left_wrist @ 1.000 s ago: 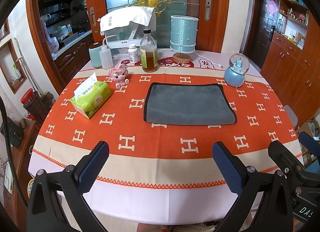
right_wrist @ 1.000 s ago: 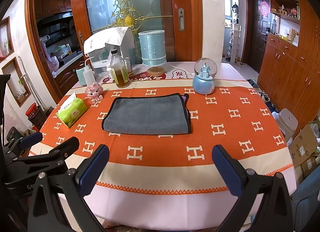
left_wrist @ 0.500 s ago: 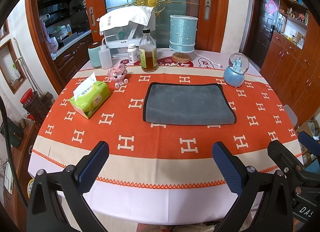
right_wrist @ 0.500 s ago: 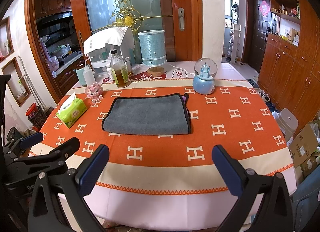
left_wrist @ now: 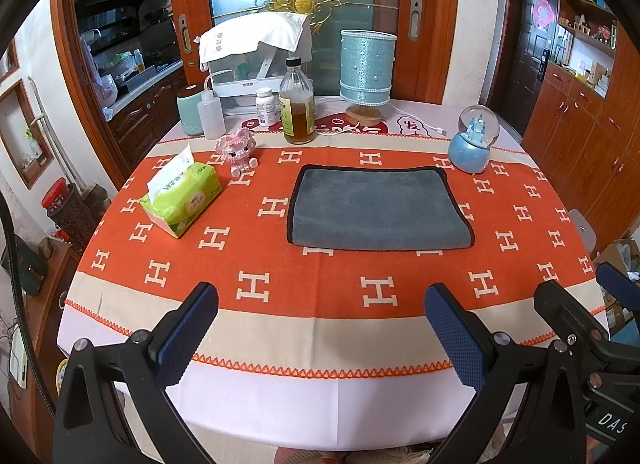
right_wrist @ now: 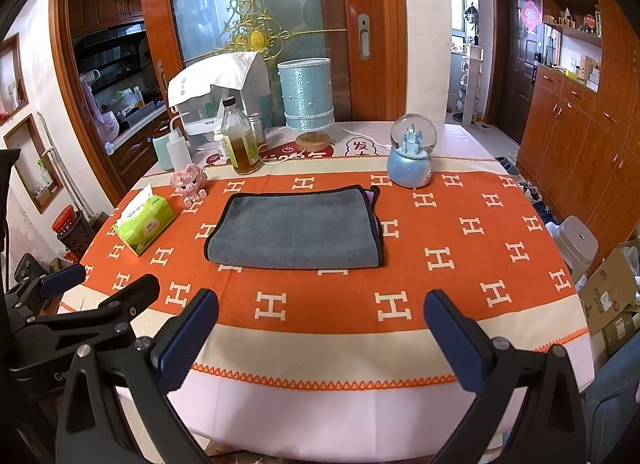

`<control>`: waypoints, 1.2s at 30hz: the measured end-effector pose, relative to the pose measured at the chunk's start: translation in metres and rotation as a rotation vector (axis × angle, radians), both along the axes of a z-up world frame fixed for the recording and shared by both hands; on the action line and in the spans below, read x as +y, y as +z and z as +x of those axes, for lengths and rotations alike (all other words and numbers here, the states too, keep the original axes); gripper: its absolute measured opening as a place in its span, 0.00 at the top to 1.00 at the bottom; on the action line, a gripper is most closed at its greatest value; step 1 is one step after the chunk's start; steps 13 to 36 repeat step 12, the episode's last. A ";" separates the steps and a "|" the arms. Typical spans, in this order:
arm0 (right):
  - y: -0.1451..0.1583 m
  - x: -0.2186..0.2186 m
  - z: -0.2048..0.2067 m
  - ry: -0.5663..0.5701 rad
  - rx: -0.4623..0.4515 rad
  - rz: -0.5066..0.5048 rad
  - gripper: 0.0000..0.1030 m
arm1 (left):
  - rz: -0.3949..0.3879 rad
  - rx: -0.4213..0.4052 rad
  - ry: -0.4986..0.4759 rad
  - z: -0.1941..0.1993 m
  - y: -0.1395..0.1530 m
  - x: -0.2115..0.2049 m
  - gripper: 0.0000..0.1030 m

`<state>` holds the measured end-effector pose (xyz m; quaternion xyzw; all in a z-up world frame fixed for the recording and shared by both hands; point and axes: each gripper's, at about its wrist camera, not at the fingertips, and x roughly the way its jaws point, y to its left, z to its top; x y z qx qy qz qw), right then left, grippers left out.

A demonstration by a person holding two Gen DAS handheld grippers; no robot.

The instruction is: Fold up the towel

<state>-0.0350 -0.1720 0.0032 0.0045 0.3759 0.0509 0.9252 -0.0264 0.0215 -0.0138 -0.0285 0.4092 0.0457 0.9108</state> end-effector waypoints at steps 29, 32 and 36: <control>-0.002 0.002 -0.001 -0.002 0.005 0.003 0.00 | 0.001 0.001 -0.001 0.001 0.001 -0.001 0.01; -0.002 0.002 -0.001 -0.002 0.005 0.003 0.00 | 0.001 0.001 -0.001 0.001 0.001 -0.001 0.01; -0.002 0.002 -0.001 -0.002 0.005 0.003 0.00 | 0.001 0.001 -0.001 0.001 0.001 -0.001 0.01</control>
